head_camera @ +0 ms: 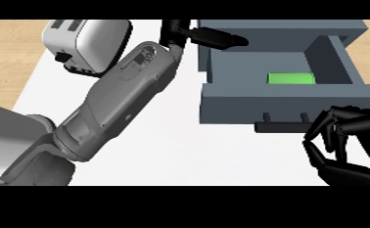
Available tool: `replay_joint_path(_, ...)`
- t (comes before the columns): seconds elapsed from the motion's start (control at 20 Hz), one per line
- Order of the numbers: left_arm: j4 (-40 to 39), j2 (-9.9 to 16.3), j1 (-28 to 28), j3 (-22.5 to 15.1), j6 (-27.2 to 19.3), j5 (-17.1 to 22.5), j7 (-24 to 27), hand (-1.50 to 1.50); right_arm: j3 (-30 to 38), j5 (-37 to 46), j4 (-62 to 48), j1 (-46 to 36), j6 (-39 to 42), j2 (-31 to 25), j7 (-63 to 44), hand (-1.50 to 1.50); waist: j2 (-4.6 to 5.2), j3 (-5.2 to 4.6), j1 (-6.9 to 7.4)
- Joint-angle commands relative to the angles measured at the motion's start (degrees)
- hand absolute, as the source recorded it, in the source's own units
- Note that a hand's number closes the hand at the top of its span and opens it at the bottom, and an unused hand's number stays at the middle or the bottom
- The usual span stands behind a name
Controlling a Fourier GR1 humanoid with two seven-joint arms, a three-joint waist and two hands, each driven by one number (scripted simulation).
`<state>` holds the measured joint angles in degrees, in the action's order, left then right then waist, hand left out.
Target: Pick up the cup, place it into the drawer and close the drawer
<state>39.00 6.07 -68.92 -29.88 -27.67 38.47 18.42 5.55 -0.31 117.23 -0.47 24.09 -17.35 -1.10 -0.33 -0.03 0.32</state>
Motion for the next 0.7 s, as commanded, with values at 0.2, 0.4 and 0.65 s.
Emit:
replay_joint_path(0.2, 13.8, 11.0, 7.8, 3.8, 3.1, 0.3, -6.4, -1.50, -2.9, 11.3, -1.1, 0.4, -3.6, 0.7, -1.3, 1.50, -0.17, 0.01, 0.86)
replay_joint_path(0.4, 20.3, 12.7, 15.2, 4.4, 2.3, -0.2, -5.6, -1.50, -9.5, 23.1, -7.5, -3.9, -8.4, 3.2, 2.0, 1.50, 0.03, 0.02, 1.40)
replay_joint_path(0.65, 26.1, 16.5, 21.1, 5.2, 4.7, 0.5, -6.3, -1.50, -13.2, 34.2, -18.2, -8.1, -10.5, -0.5, 6.8, 1.50, 0.24, 0.04, 2.17)
